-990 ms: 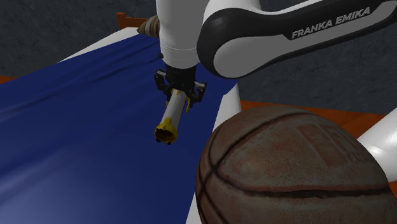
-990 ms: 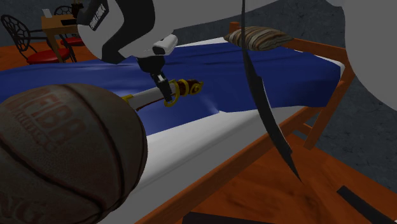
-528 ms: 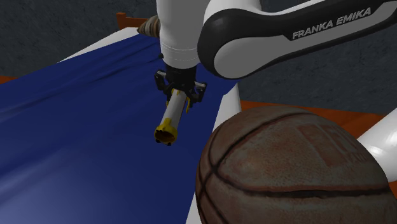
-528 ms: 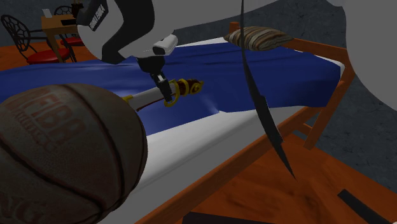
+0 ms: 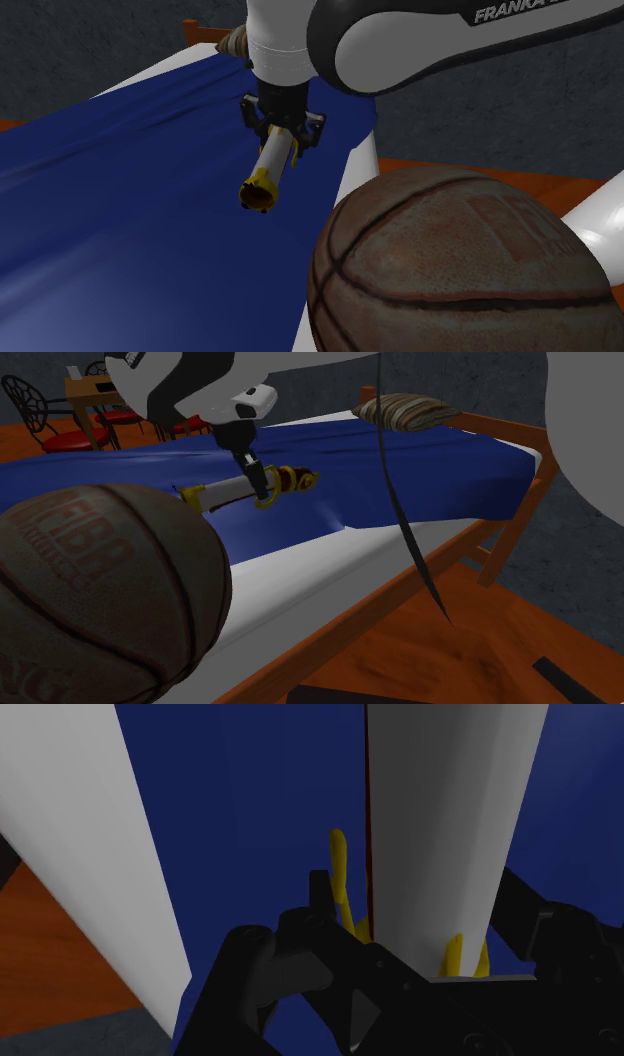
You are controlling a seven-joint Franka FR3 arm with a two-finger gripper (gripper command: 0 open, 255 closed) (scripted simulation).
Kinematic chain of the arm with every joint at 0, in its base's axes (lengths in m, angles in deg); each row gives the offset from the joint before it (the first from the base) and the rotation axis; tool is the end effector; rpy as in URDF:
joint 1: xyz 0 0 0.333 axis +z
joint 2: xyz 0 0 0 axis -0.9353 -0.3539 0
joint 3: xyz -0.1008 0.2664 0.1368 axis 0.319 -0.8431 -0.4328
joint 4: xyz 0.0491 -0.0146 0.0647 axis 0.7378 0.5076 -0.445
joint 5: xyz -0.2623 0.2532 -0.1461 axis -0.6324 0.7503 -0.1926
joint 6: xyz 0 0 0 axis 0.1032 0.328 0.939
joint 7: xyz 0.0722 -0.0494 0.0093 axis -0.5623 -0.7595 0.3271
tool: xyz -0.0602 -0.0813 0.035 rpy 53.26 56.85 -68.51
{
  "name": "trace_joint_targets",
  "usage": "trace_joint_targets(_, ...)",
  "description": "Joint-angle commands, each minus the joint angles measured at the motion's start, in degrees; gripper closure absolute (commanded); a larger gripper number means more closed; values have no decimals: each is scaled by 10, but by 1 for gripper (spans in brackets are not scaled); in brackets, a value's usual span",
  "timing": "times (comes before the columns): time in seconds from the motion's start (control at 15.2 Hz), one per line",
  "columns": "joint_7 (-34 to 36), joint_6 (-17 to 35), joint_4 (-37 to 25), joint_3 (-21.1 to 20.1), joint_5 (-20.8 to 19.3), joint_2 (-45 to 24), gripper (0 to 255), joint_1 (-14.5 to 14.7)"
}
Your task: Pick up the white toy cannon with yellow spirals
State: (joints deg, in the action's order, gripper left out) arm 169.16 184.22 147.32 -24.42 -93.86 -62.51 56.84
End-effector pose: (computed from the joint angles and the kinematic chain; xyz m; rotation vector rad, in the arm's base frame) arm 0.4320 0.3675 0.5355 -2.7640 1.4229 -0.4290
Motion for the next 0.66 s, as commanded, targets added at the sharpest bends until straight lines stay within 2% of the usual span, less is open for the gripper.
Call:
trace_joint_targets(0.0, -6, -14, -14, 1, 3, 2, 255, -1)
trace_joint_targets(0.46, -16, -67, -70, 0, 4, -1, 255, 0)
trace_joint_targets(0.59, -17, -68, -71, 0, 4, -1, 255, 0)
